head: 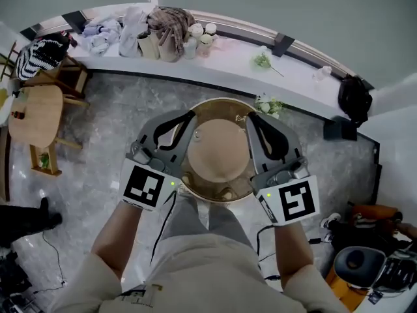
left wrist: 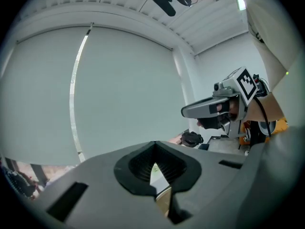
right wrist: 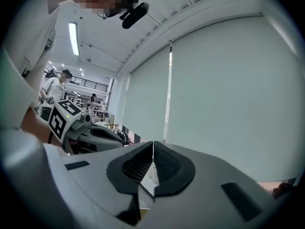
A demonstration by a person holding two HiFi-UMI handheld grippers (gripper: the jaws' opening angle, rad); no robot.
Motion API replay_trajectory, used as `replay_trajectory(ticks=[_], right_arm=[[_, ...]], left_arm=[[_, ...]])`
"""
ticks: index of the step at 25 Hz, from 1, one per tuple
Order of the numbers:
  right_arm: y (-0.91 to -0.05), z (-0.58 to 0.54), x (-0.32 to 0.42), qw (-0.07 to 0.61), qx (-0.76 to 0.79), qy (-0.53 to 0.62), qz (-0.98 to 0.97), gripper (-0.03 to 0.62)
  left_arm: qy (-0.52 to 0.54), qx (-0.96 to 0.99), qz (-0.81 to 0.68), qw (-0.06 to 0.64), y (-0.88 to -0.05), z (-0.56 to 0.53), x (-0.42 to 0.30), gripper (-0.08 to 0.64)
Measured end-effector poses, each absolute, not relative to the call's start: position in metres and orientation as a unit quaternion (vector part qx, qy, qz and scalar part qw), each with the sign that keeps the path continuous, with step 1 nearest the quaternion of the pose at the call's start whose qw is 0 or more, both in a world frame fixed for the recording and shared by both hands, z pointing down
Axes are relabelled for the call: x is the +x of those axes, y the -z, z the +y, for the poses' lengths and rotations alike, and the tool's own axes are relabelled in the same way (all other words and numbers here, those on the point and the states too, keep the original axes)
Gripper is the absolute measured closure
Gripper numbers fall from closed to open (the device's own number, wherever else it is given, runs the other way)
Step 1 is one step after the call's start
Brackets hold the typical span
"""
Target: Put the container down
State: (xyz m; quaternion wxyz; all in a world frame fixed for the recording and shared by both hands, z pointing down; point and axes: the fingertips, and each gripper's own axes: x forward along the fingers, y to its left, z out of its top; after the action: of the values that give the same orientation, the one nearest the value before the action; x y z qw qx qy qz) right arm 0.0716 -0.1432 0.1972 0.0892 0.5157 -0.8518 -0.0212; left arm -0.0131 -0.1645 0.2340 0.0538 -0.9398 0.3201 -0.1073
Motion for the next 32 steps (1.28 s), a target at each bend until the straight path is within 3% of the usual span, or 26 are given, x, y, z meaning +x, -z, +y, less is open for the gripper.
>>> replay_trajectory(ticks=[6,19,32], right_arm=[[-0.144,-0.124,0.075,0.068,0.519,0.033,-0.852,0.581],[-0.042,-0.065,0.096,0.029,0.53,0.092,-0.842,0.581],[-0.038,-0.036,0.101,0.025,0.527,0.083,-0.845,0.581]], left_arm=[[0.088,-0.933,0.347,0.039,-0.187,-0.161,-0.011,0.552],[0.054,-0.94,0.325,0.092,-0.089,-0.119,0.009,0.552],[0.051,-0.941,0.315,0.109,-0.071,-0.09,0.016,0.552]])
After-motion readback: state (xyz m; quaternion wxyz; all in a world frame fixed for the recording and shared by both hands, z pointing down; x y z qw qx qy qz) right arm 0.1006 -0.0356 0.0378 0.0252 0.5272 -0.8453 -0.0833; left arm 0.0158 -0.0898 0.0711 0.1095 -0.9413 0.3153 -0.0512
